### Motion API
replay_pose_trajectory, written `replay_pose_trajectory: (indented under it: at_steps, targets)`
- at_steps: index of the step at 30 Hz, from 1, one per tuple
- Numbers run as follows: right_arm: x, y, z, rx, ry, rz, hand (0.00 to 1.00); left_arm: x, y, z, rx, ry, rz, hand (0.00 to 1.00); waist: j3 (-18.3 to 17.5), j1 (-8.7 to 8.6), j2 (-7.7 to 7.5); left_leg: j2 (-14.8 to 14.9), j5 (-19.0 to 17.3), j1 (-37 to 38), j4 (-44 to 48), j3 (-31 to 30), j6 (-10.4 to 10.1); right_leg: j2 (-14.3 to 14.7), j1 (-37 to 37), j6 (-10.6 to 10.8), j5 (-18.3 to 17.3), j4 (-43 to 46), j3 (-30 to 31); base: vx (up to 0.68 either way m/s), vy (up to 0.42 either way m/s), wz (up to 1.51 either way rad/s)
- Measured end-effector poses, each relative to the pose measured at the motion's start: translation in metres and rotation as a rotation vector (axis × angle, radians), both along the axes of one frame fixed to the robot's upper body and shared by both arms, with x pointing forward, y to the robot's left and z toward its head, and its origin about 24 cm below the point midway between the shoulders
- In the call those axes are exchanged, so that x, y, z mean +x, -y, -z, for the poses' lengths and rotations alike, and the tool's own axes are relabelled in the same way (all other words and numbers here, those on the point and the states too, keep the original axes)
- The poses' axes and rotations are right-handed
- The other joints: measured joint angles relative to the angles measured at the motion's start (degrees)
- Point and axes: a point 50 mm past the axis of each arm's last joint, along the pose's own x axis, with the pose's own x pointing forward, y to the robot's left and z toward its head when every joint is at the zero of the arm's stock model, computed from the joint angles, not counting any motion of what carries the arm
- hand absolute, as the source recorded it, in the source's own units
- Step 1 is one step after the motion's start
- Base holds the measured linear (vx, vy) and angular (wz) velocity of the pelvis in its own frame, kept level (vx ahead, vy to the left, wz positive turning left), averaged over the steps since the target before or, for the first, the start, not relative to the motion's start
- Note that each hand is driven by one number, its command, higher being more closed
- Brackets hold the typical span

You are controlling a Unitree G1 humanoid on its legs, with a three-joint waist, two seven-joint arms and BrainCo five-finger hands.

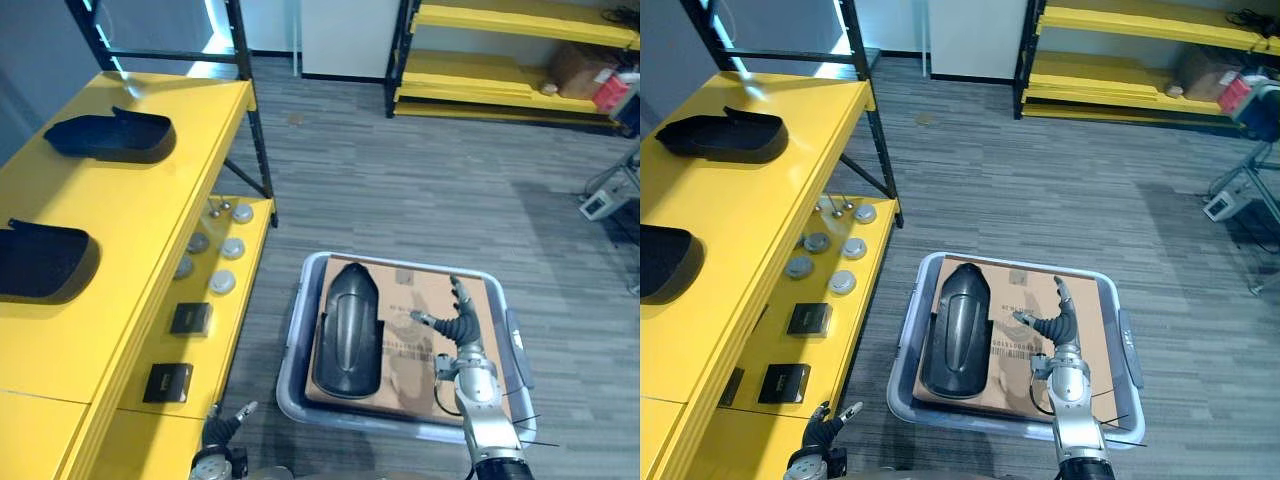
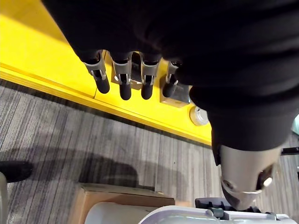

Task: Walk over and take plastic housings, then place them on the shelf

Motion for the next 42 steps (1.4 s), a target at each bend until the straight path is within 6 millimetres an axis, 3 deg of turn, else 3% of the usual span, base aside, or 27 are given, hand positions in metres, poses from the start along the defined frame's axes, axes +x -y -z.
replay_pose_trajectory:
  at_steps: [1,2,3,6,8,11,21,26,27,35,42]
  targets:
    - [0.001,-0.010,0.004,0.010,-0.025,-0.009,0.00,0.000,-0.011,-0.002,0.032,0.000,0.008,0.00,0.0,0.00,-4.00,-2.1,-0.1,-0.7,0.7,-0.2,-0.2,-0.5,-0.7,-2.2,11.5,-9.4,0.8,0.10,-0.110,0.37]
    - [0.001,-0.011,0.007,0.004,-0.038,-0.010,0.00,0.000,-0.012,-0.002,0.036,-0.006,0.009,0.00,0.0,0.02,-4.86,-2.8,-0.8,-1.2,1.5,-0.6,-0.8,-1.2,-0.7,-2.2,9.7,-9.0,-0.8,0.15,-0.121,0.30]
    - [0.006,-0.011,0.011,-0.020,-0.064,-0.009,0.00,0.003,-0.008,-0.001,0.026,-0.002,0.005,0.00,0.0,0.33,-4.54,-1.9,-1.9,-2.6,4.4,-1.3,-1.1,-0.8,-0.4,-2.5,10.0,-9.3,-0.8,0.11,-0.057,0.16]
    - [0.017,-0.005,0.016,-0.100,-0.116,-0.011,0.00,0.005,0.017,0.002,-0.038,0.004,0.016,0.00,1.4,0.30,-1.47,-1.9,-1.9,-3.1,3.1,-1.6,-1.1,-0.8,-0.9,-2.6,10.0,-9.2,-1.0,0.05,0.006,0.05]
    - [0.023,-0.004,0.019,-0.133,-0.148,-0.011,0.00,0.009,0.018,0.001,-0.034,0.012,0.030,0.00,1.9,0.61,-0.81,-2.0,-1.9,-3.5,2.4,-1.6,-1.1,-0.9,-2.2,-2.6,10.1,-9.1,-1.2,0.02,0.057,0.07]
    - [0.020,-0.003,0.025,-0.147,-0.191,0.014,0.00,0.012,0.012,-0.001,-0.003,0.017,0.028,0.00,2.0,1.39,-0.83,-2.0,-1.9,-3.5,2.3,-2.5,-1.1,-1.1,-2.3,-2.5,10.1,-7.8,-2.2,0.01,0.063,0.14]
    - [0.019,-0.013,0.026,-0.213,-0.200,-0.026,0.00,0.015,0.014,-0.002,0.007,0.024,0.037,0.00,2.4,1.53,-1.23,-3.9,-1.8,-3.8,0.9,-3.1,-1.1,-2.8,-2.4,-1.6,10.9,-7.7,-3.9,0.01,0.065,0.11]
    - [0.020,-0.015,0.025,-0.266,-0.202,-0.051,0.00,0.020,0.016,-0.002,0.006,0.028,0.044,0.00,3.5,1.49,-1.62,-4.4,-1.3,-4.3,0.9,-3.2,-0.3,-2.9,-2.5,-1.4,13.2,-8.7,-4.1,-0.02,0.021,0.03]
    - [0.020,-0.015,0.025,-0.276,-0.206,-0.053,1.00,0.020,0.016,-0.002,0.005,0.028,0.044,0.00,3.6,1.54,-1.72,-4.4,-1.3,-4.4,0.9,-3.2,-0.2,-2.9,-2.5,-1.6,13.6,-8.9,-4.2,-0.04,0.033,0.05]
    - [0.030,-0.011,0.018,-0.384,-0.212,-0.059,1.00,0.020,0.015,-0.002,0.009,0.027,0.045,0.00,4.3,1.55,-2.62,-5.6,-0.8,-4.8,0.9,-3.3,0.4,-4.0,-2.5,-1.5,14.8,-9.5,-4.2,-0.03,0.008,0.02]
    - [0.023,-0.012,0.030,-0.384,-0.283,-0.083,1.00,0.022,0.015,-0.002,0.012,0.022,0.054,0.00,4.3,1.60,-2.66,-5.8,-0.8,-4.7,0.9,-3.3,0.4,-4.1,-2.3,-1.8,15.1,-9.5,-4.2,-0.02,-0.015,0.00]
